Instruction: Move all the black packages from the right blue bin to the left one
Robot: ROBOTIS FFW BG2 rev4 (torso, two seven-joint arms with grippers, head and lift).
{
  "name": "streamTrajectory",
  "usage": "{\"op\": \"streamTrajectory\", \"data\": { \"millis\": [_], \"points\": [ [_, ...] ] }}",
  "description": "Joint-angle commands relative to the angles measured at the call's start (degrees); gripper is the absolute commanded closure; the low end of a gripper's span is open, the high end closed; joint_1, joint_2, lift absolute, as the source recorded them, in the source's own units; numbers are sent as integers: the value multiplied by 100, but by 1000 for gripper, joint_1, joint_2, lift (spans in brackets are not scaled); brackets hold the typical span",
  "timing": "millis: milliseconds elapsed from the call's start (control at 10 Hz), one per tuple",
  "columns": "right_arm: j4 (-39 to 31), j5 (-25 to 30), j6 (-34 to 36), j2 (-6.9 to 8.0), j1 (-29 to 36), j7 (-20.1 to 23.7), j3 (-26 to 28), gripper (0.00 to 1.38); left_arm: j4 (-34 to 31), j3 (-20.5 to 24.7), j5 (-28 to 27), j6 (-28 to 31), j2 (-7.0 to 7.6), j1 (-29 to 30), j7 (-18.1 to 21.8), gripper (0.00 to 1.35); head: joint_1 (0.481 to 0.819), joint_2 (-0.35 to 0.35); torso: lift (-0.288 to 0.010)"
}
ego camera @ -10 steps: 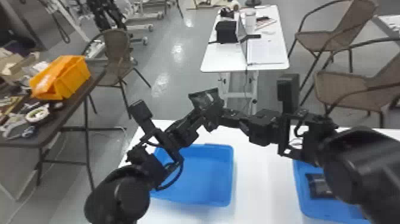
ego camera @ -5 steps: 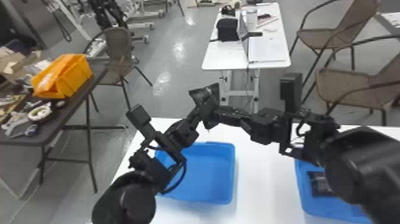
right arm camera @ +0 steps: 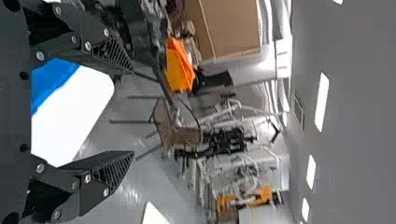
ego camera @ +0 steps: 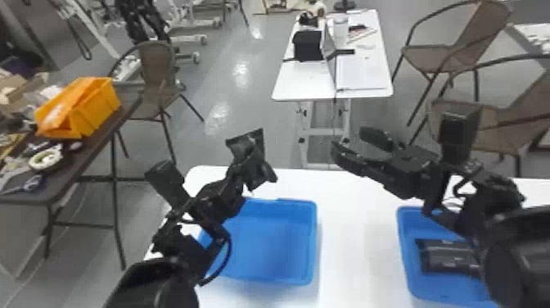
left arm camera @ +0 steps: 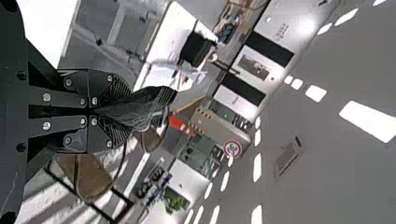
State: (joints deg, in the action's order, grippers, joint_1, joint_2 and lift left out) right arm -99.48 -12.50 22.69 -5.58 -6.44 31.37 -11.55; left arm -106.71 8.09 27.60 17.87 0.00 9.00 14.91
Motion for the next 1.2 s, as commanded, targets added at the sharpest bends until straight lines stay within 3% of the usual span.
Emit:
{"op": "streamTrajectory", "data": {
  "millis": [0,200,300,400,500,600,900,1100],
  "points": [
    [-220,151,-2,57,380,-87,329,341,1,114,-1372,-161,-15,225,-93,1213,677,196,0],
    [-220,63,-2,57,591,-96,452,360,45,123,-3375,-12,-15,463,-111,1213,695,208,0],
    [-220,107,-2,57,600,-96,452,360,273,88,-3463,-117,-15,507,-102,1200,695,214,0],
    [-220,142,-2,57,600,-96,452,360,422,44,-3331,-284,-15,524,-102,874,695,226,0],
    [-220,177,-2,49,600,-96,461,360,449,35,-3217,-416,-15,524,-84,329,695,225,0],
    [-229,204,-2,49,617,-96,487,360,466,44,-3059,-565,-15,524,-84,19,695,218,0],
    [-563,854,209,57,934,-421,847,361,326,17,-2620,-1251,-15,559,-93,125,695,194,0],
    [-598,1162,95,57,1461,-1124,1190,361,-61,79,-2532,-1857,-15,665,-251,127,695,131,0]
  ]
}}
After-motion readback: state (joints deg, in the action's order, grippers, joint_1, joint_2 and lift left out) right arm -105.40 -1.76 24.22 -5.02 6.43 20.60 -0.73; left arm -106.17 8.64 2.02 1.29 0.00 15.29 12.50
